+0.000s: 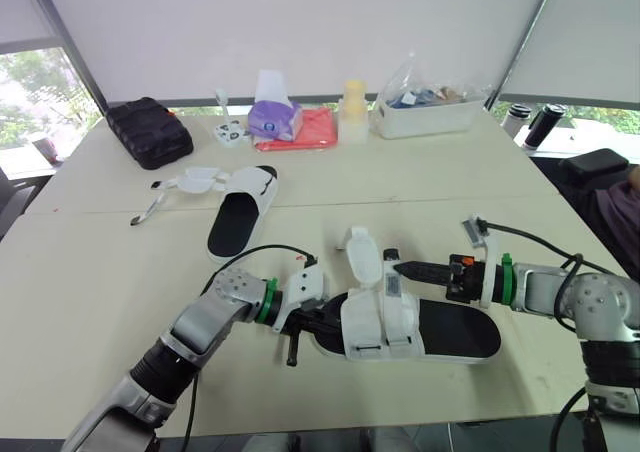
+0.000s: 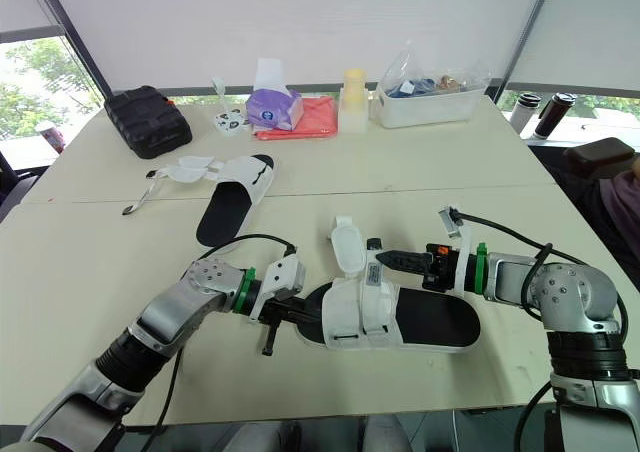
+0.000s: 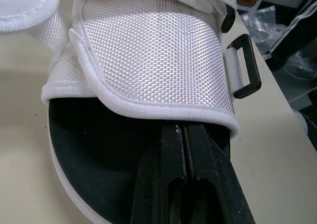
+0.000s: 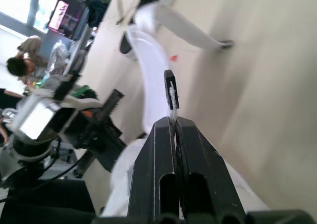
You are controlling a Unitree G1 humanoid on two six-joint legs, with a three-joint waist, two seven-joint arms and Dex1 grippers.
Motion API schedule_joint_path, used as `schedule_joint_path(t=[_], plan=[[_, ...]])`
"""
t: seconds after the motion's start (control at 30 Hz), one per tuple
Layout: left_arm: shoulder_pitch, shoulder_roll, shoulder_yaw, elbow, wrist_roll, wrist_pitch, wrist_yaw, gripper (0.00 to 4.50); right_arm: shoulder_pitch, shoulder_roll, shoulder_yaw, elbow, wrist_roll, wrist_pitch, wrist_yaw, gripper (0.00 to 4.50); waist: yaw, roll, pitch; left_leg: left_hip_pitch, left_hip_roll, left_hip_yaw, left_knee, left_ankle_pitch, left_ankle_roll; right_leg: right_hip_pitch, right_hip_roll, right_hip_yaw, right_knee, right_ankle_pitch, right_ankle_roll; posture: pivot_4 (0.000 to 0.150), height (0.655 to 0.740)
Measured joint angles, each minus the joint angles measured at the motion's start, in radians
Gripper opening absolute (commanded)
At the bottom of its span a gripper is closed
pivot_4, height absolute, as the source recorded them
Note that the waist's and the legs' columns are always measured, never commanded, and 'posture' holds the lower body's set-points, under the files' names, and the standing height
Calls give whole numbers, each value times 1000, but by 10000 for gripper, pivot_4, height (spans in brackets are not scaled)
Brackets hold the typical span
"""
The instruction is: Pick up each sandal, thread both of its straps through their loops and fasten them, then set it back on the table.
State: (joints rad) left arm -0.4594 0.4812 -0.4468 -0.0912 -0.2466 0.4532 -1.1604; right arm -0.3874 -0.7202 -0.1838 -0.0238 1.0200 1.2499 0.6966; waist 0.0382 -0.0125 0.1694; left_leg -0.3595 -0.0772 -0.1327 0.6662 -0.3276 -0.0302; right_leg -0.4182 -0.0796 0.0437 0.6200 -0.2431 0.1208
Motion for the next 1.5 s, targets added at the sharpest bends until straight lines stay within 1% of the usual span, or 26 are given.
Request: schedule_joint_path(t=[0.1,0.3,0.33,0.37,0.4,0.5,0.6,0.7,0.8,0.87,0.9,0.97,1.07,1.3,1.5], plan=[[4,1,1,-5,0,1,6,0,32,-6,40,-8,-48,-21,11,218,-1,1,0,0,0,0,0,0,0,0,0,0,0,0,0,1500,7400],[4,1,0,-5,0,1,9,0,41,-24,86,-25,-114,-69,39,218,-1,1,-1,2,0,0,0,0,0,2,0,0,0,0,0,1500,7400],[4,1,0,-5,0,1,9,0,42,-24,90,-26,-124,-79,42,5837,-1,1,-1,2,0,0,0,0,0,2,0,0,0,0,0,1500,7400],[4,1,0,-5,0,1,9,0,43,-25,91,-25,-138,-85,41,8808,-1,1,-1,2,0,0,0,0,0,2,0,0,0,0,0,1500,7400],[4,1,0,-5,1,1,8,0,43,-25,91,-21,-152,-92,38,13642,-1,1,-1,2,0,0,0,0,0,2,0,0,0,0,0,1500,7400],[3,1,0,-3,3,0,6,0,46,-26,87,-15,-177,-108,44,30006,-1,1,-1,2,0,0,0,0,0,1,0,0,0,0,0,1500,7400],[3,1,0,-3,6,-2,6,0,39,-26,79,-7,-193,-124,47,44409,-1,1,-1,2,0,0,0,0,0,1,0,0,0,0,0,1500,7400],[2,0,0,-3,9,-2,6,0,-25,-28,66,75,-230,-161,52,44817,-3,1,-1,2,0,1,0,0,0,2,0,0,0,0,0,1500,7400],[2,0,0,-3,11,-4,4,0,-179,-27,16,202,-250,-183,51,44817,-6,3,0,2,0,1,0,0,0,1,1,1,1,0,0,1500,7400],[1,-2,-2,-3,12,-5,3,0,-269,-21,-1,215,-229,-148,66,44817,-10,3,-1,1,1,1,-1,1,-2,0,1,1,0,0,-1,1500,7400],[1,-4,-2,-3,12,-5,3,0,-291,-16,-1,208,-211,-123,81,44817,-10,3,-1,1,1,0,-1,2,-3,0,1,0,0,0,-1,1500,7400],[1,-7,-3,-3,14,-7,3,0,-299,6,24,179,-170,-59,128,44817,-9,3,-1,0,1,0,-1,2,-3,0,1,0,0,0,-1,1500,7400],[1,-11,-4,-2,18,-9,5,0,-297,56,67,181,-140,19,153,44817,-9,3,-1,-1,-1,1,0,2,-3,-1,-1,1,0,0,-1,1500,7400],[2,-13,-4,-3,20,-10,8,0,-301,76,60,204,-111,113,173,44817,-6,3,-1,-1,-1,1,0,1,-3,-1,0,1,1,0,-1,1500,7400],[4,-11,-3,-3,20,-10,10,0,-301,136,51,205,-72,177,173,44817,-9,3,-1,-1,0,1,0,1,-2,-2,0,1,1,0,-1,1500,7400]])
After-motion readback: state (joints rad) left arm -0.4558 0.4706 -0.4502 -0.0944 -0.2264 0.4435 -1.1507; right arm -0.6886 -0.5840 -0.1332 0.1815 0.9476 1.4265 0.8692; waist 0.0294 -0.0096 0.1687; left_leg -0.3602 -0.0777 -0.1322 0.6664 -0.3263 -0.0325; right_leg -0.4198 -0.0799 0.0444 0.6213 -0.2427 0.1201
